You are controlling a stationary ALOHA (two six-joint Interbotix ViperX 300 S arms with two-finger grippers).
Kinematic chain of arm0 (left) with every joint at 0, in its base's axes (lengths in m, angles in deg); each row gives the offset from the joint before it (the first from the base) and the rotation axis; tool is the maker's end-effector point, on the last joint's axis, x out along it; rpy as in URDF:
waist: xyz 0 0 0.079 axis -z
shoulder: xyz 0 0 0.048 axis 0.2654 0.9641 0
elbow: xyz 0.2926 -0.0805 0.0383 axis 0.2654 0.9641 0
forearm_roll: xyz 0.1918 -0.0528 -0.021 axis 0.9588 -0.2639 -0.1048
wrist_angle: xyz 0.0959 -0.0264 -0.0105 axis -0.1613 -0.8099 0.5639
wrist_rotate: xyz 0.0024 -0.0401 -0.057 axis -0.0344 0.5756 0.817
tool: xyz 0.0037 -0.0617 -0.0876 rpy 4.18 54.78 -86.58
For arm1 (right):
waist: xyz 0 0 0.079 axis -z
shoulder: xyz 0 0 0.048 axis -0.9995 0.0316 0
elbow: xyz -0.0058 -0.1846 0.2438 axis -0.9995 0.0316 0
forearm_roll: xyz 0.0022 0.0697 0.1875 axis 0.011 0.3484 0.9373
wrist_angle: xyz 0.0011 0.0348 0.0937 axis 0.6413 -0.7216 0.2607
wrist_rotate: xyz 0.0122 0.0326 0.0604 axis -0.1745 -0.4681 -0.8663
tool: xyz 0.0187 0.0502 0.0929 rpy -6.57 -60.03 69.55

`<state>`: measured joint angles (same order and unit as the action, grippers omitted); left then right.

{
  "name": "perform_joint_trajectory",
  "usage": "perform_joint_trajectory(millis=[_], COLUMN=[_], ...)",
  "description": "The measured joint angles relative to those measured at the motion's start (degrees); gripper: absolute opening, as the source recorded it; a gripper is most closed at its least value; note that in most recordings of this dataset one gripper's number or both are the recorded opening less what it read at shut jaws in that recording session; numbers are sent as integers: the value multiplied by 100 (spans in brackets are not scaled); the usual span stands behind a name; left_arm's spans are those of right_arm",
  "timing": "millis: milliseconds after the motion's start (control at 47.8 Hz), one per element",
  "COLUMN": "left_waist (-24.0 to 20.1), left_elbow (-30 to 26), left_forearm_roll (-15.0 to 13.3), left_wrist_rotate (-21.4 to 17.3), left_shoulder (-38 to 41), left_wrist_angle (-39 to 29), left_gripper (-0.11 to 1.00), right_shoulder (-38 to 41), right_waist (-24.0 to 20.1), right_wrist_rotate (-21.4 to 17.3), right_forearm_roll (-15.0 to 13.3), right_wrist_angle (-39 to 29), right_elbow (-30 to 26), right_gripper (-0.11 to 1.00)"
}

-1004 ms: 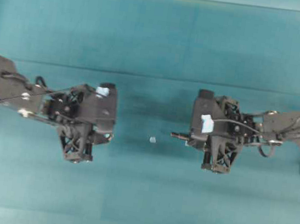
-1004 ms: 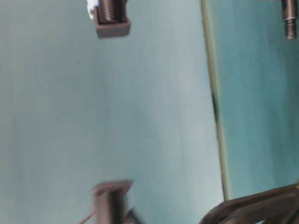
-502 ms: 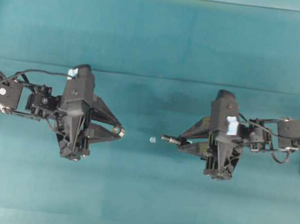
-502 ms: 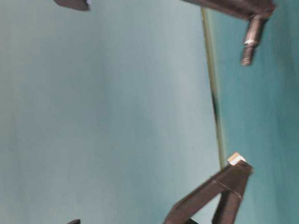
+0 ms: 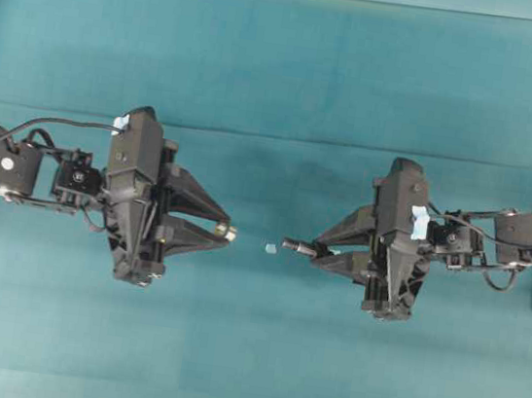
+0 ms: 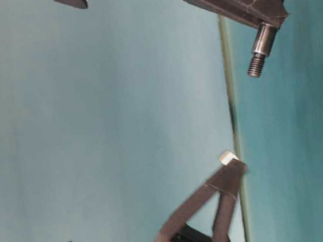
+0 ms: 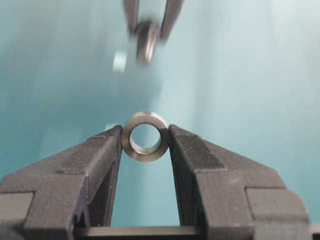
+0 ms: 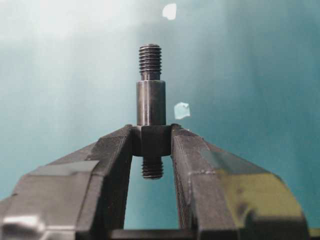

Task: Insert the washer onto the shaft with both hands.
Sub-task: 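Lift washer and shaft and rotate grippers to face each other, then bring the washer toward the shaft tip, aligning it over the threads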

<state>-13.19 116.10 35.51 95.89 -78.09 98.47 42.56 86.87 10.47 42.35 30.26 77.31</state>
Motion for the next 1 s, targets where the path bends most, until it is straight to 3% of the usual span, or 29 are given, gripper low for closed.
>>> perform_joint_trajectory(millis=[586,1004], left_waist=[0,-53], left_elbow=[-624,-677], left_forearm_roll=[9,0], left_wrist_rotate=[0,0], left_shoulder=[721,826], left_wrist_angle=[334,343], left_gripper=[38,38], right_shoulder=[0,0], right_waist=[-9,0], right_wrist_rotate=[0,0], right_forearm_roll=[0,-9], right_wrist_angle=[378,413], right_elbow=[-9,-9], right_gripper=[0,0])
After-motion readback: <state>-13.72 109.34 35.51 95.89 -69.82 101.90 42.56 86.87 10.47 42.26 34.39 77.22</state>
